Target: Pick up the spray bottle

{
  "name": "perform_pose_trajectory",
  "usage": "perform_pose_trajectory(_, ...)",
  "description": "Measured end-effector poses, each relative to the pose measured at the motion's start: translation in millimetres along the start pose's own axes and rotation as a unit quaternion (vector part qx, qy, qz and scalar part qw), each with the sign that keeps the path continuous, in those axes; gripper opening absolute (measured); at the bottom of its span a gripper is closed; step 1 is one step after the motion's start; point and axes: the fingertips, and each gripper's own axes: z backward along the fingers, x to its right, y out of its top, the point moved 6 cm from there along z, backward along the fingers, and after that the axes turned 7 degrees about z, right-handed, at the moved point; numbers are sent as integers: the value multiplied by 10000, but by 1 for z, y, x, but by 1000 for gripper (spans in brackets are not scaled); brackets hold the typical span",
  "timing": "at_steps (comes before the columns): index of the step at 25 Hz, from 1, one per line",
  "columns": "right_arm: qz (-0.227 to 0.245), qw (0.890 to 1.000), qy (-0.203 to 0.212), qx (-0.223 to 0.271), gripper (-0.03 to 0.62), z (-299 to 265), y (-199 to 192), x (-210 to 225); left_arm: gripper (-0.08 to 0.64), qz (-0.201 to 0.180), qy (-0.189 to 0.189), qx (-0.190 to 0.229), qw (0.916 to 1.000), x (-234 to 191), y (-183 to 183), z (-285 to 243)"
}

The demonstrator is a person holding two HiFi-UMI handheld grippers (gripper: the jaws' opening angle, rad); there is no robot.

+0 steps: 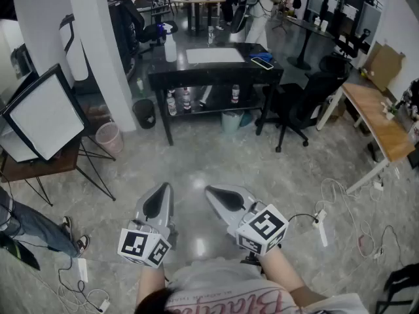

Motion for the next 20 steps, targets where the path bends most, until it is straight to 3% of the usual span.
perform_pose_trajectory(20, 6, 10000, 14, -35, 2, 19, -10, 30, -2, -43, 104, 6, 9999, 25, -13, -23)
